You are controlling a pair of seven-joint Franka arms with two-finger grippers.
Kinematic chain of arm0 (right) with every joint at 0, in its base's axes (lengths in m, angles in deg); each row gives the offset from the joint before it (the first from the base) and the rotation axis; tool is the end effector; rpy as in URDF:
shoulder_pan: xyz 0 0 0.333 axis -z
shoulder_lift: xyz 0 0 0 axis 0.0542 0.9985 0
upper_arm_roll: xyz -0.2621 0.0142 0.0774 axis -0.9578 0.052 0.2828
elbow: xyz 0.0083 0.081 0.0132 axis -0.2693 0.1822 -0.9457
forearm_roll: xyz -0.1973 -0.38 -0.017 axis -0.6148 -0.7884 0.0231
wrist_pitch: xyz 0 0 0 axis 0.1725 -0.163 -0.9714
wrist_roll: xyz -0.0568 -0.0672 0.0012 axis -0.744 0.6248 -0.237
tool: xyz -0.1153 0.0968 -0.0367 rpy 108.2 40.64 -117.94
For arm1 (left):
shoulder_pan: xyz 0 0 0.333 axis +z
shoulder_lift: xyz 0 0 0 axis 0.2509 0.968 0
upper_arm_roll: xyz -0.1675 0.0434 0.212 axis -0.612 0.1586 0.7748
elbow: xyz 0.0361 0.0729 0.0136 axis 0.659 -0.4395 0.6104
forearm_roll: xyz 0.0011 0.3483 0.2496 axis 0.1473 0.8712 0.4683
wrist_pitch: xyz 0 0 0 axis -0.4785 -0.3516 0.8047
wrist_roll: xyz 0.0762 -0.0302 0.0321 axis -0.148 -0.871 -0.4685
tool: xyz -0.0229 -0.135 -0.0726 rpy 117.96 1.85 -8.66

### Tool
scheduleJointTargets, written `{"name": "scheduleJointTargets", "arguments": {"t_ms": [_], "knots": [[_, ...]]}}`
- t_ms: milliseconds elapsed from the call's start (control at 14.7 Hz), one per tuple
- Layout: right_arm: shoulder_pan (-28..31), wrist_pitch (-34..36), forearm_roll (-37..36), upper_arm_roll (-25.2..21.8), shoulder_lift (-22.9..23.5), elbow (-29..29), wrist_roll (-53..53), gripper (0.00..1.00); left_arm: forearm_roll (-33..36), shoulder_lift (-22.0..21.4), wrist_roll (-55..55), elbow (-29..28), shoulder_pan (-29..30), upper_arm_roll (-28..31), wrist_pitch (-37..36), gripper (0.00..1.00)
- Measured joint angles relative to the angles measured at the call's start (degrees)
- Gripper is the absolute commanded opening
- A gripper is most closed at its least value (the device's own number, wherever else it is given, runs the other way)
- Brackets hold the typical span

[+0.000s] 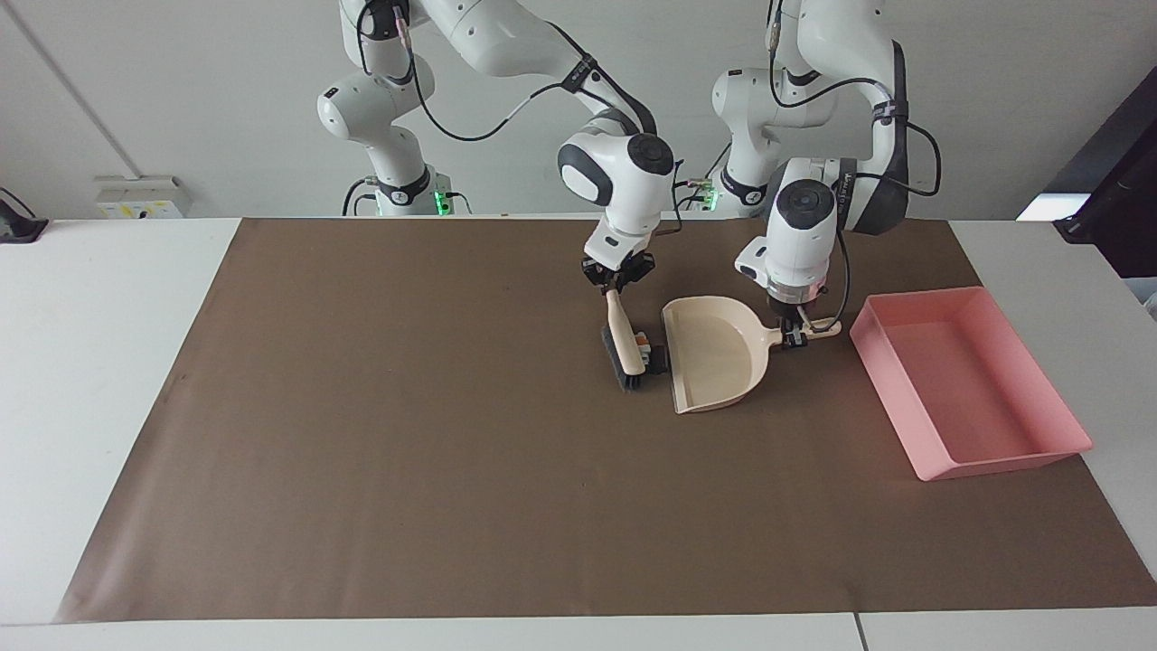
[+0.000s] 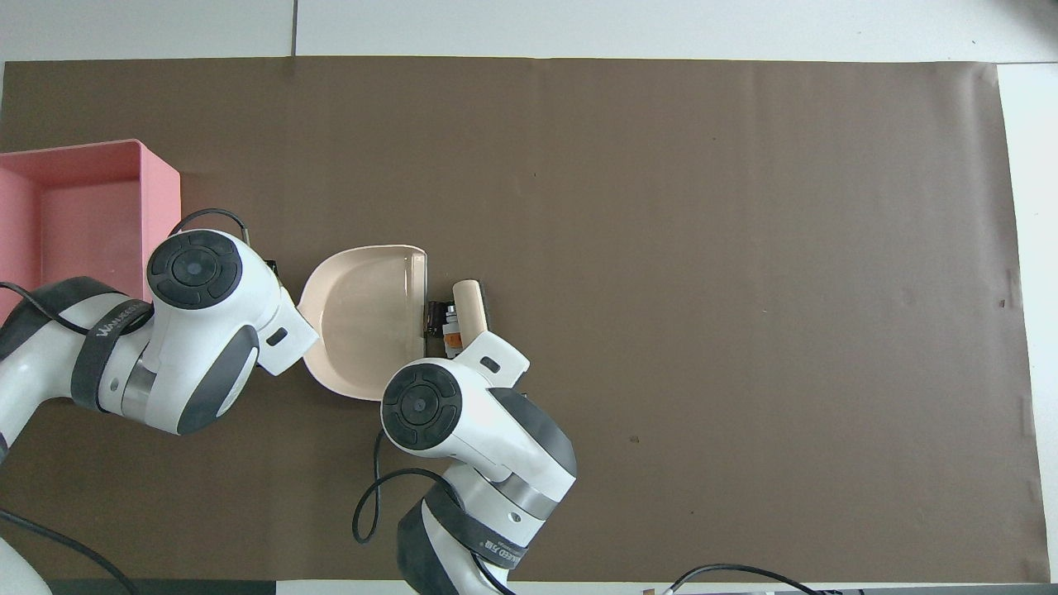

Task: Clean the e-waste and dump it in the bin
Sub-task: 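Sweep the small item into the dustpan with the brush in the right gripper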

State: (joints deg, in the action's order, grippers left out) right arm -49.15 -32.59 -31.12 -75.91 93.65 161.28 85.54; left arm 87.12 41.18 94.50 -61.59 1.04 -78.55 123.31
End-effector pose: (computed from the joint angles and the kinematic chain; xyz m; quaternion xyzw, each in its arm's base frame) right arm 0.4043 0.4937 0.2270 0.9971 0.0597 -0.0459 0.0131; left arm 0.5254 -0.1380 0.2404 -0.6708 0.7309 0.0958 0.0806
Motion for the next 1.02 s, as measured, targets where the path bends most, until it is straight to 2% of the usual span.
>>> {"name": "scheduleJointTargets", "arguments": {"t_ms": [205, 341, 477, 818, 1023], "knots": [[-0.1, -6.2, 5.6, 1.9, 1.1, -0.4, -1.1, 0.00, 0.1, -0.3, -0.8, -0.6, 0.0, 0.0, 0.4, 0.00], [-0.1, -8.4, 10.9, 2.7, 2.0, -2.6, -3.2, 0.00, 0.2, -0.5, -1.1, -1.0, 0.0, 0.0, 0.7, 0.00], [0.0, -9.3, 12.3, 2.7, 2.7, -4.5, -4.0, 0.00, 0.2, -0.7, -1.3, -1.7, 0.0, 0.0, 1.8, 0.00], [0.2, -8.9, 13.0, 2.7, 3.1, -5.8, -4.5, 0.00, 0.1, -1.4, -1.2, -3.2, 0.9, 0.1, 5.3, 0.00], [1.1, -3.3, 13.0, 2.4, -0.3, -6.7, -4.3, 0.00, -3.9, -1.4, 1.0, -3.4, 1.3, 0.2, 6.5, 0.00]]}}
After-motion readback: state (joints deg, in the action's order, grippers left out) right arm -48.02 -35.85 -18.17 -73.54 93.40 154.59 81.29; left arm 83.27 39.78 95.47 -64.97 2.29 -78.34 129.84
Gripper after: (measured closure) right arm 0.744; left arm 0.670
